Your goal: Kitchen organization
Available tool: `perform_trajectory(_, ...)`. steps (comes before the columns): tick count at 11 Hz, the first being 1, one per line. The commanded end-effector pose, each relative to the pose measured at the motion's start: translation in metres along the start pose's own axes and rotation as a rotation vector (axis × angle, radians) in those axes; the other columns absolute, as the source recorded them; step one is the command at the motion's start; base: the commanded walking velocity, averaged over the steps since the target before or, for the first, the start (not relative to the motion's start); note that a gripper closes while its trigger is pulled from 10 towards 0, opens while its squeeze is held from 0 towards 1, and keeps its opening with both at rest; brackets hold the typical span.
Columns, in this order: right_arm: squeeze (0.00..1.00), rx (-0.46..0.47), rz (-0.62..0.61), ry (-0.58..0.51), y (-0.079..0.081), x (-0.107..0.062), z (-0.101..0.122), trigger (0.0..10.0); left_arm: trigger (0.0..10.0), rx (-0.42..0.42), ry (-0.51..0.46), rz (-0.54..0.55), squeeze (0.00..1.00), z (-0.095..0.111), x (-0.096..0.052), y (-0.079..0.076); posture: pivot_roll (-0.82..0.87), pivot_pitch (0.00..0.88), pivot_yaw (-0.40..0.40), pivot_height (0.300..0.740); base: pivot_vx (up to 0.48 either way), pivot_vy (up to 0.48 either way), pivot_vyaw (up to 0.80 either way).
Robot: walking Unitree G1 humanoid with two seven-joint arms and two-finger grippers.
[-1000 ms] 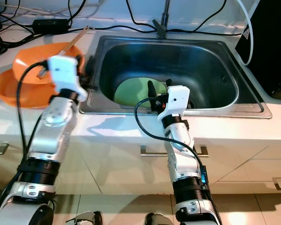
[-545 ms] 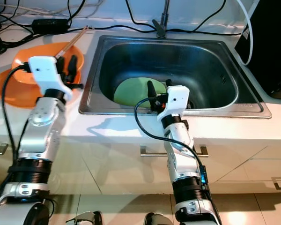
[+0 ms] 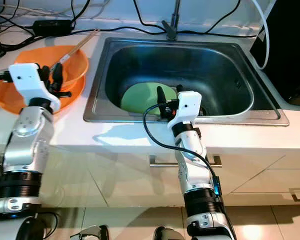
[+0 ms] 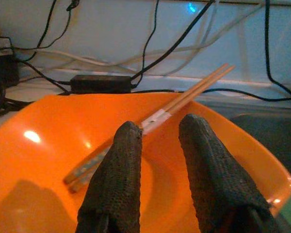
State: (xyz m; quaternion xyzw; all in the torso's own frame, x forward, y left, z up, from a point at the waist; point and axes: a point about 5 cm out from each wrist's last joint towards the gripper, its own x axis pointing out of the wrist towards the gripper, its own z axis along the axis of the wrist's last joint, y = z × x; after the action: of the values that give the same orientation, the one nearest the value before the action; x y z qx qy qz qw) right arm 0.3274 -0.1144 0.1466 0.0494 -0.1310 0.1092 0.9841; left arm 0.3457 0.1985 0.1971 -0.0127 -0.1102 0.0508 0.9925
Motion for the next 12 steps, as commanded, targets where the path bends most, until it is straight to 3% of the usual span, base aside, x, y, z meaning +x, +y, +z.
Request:
perform_trajectory(1,0.00,0.012,0.005,0.061,0.002,-0.004,-0.012,10.0,10.0,0.000,0.005,0.032,0.00,0.001,-0.001,0.008,0.10,0.104,-0.013,0.740,0.000,0.000,0.00)
perform_trajectory(8,0.00,0.015,0.001,0.068,0.002,-0.004,-0.013,10.0,10.0,0.109,0.041,0.129,0.00,0.010,0.000,0.056,0.10,0.101,-0.010,0.740,0.000,0.000,0.00)
perform_trajectory(9,0.00,0.015,0.000,0.067,0.001,-0.004,-0.013,10.0,10.0,0.101,0.013,0.109,0.00,0.015,0.001,0.053,0.10,0.101,-0.011,0.740,0.000,0.000,0.00)
perform_trajectory(10,0.00,0.015,0.001,0.068,0.002,-0.004,-0.013,10.0,10.0,0.031,-0.073,-0.040,0.00,0.030,0.001,0.023,0.10,0.103,-0.011,0.740,0.000,0.000,0.00)
perform_trajectory(11,0.00,0.016,0.000,0.068,0.002,-0.004,-0.014,10.0,10.0,-0.008,-0.073,-0.081,0.00,0.028,0.003,0.024,0.10,0.103,-0.011,0.740,0.000,0.000,0.00)
perform_trajectory(12,0.00,0.016,0.000,0.068,0.002,-0.004,-0.014,10.0,10.0,-0.029,-0.072,-0.121,0.00,0.028,0.002,0.014,0.10,0.103,-0.010,0.740,0.000,0.000,0.00)
